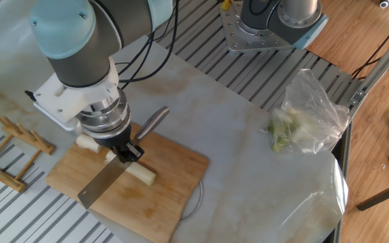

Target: Chop the scallions

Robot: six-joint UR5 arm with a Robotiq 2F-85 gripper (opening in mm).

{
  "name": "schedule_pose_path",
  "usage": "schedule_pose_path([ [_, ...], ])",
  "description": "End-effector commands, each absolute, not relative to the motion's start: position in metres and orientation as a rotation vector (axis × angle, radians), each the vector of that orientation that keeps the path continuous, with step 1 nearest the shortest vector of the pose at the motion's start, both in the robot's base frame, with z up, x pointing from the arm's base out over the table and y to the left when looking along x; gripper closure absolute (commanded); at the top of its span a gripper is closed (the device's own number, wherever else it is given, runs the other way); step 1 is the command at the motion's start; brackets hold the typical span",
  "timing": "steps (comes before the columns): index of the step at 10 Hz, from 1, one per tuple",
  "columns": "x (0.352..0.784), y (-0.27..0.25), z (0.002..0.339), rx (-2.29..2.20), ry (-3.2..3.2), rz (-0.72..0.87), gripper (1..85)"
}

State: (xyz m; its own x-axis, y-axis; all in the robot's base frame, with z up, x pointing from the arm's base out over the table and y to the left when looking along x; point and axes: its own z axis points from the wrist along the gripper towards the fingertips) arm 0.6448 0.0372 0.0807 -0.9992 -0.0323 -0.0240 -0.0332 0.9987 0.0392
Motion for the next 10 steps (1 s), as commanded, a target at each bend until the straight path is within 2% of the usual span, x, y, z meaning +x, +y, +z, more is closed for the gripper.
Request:
schedule_pose_path([
  [1, 0.6476, 0.0394, 0.0763, -0.041, 3.109, 0.082, 84.3],
  [10, 0.6475, 0.0339, 0.0723, -0.051, 3.111, 0.075, 84.3],
])
